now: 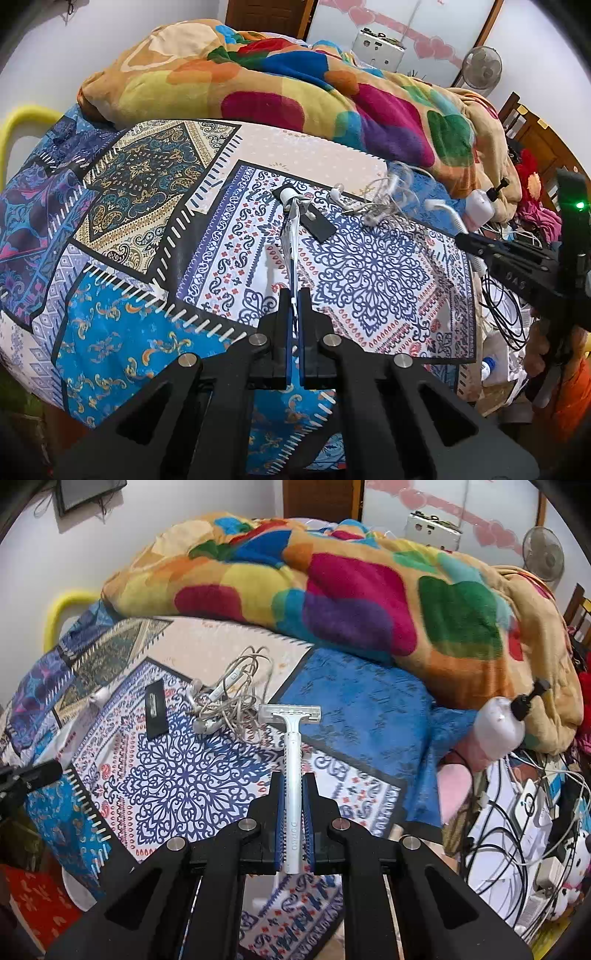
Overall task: Collect trash
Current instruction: 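Carry the white stick and razor over the white bin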
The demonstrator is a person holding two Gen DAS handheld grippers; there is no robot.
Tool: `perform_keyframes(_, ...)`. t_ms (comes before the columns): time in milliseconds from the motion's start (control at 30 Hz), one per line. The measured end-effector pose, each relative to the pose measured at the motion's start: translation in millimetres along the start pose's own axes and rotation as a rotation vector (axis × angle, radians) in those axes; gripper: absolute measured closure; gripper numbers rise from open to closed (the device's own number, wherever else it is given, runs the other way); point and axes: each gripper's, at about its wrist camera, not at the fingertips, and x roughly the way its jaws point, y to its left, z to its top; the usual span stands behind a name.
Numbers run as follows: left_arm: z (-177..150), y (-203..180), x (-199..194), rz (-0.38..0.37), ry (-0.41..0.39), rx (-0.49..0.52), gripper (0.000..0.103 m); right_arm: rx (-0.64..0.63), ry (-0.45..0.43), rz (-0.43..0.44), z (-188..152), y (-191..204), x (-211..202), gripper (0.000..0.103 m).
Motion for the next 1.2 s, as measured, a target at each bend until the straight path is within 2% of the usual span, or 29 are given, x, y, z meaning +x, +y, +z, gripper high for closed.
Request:
perform_keyframes(267, -7, -5, -37, -0.006, -0.043, -0.023, 0.102, -0.008, -0.070, 0.022, -3, 8, -48, 0.094)
perform_keyframes(600, -24, 0, -121, 0.030, -0.156, -0.038, 0.102, -0.060, -0.153, 0.118, -9, 61, -115, 0.094)
perform_keyframes(933, -70, 29, -208, 0.101, -0.261, -0.079, 0.102, -0.157, -0.232, 0.220, -23, 133, -177, 0.094)
perform_keyframes(1200, -119, 75, -260, 0.168, -0.302, -0.173, 0.102, -0.255, -0.256, 0.300, -43, 200, -203, 0.094)
